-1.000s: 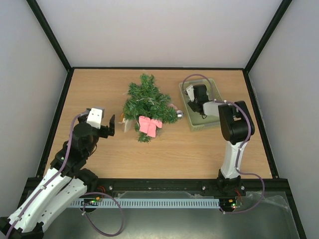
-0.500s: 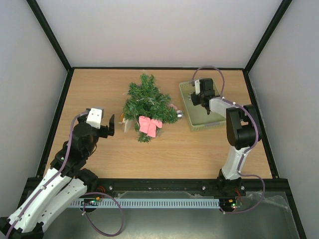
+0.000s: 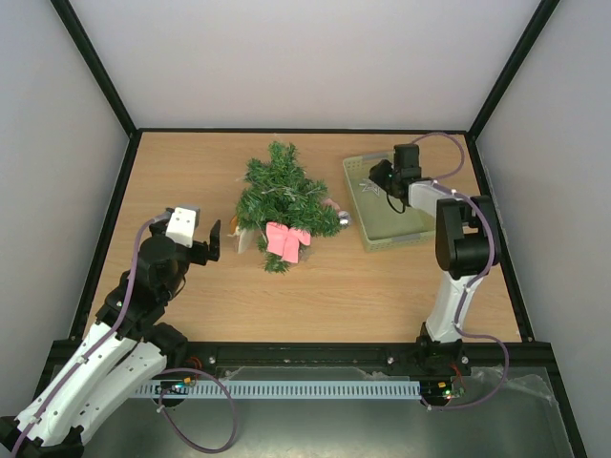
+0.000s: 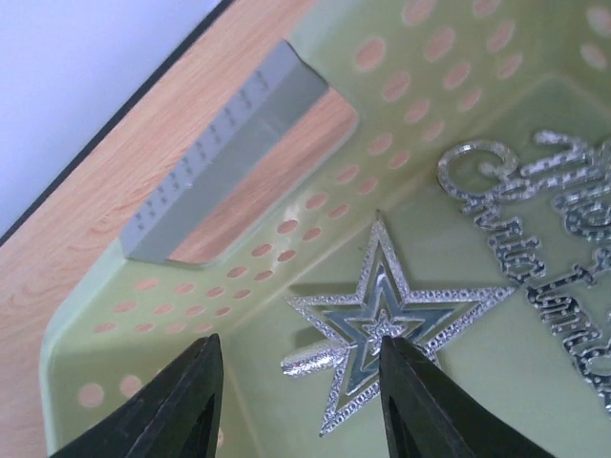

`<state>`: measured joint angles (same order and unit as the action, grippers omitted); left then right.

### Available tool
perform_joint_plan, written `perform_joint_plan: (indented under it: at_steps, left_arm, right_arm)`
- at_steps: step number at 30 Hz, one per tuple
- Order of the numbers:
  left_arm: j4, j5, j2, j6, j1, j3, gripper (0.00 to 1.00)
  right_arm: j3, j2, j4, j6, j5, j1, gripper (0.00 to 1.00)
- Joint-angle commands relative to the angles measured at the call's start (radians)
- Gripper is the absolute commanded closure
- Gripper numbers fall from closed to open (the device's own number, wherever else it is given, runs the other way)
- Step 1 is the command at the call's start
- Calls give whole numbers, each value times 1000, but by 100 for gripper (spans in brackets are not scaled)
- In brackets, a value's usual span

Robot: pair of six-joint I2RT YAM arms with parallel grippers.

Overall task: Decorate the small christmas tree
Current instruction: Pick up the decoration item from the storage box.

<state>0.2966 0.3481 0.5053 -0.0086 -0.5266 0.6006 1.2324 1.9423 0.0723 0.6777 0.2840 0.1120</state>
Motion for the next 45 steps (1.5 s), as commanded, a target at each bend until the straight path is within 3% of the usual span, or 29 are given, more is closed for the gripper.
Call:
perform_joint_plan:
  at_steps: [1,6,12,15,19,25,35,45]
  left_arm:
    - [-28,0,-4,-4,5,-5,0]
    - [-30,0,-2,0,5,-7,0]
    - [-29,-3,-4,-1,6,-9,0]
    - [-33,-2,3,-2,5,-8,0]
    - [-31,-3,9,-1,5,-5,0]
    - [-29,-9,9,-1,5,-6,0]
    - [-28,-14,-9,2,6,-11,0]
    - [-30,-18,-19,2,5,-13,0]
  right_arm:
    - [-31,30,61,215,-44,5,55]
    - [-2,72,95,132,-14,4,54]
    - [232,151,-221,-214,-128,5,56]
    - [299,187,-313,-272,-182,6,61]
    - [285,199,-299,-297,-159,6,70]
    - [285,244,-283,-305,-93,13,75]
    - [328,262,-457,-319,-318,55,78]
    - [170,145,-515,-300,-455,72,79]
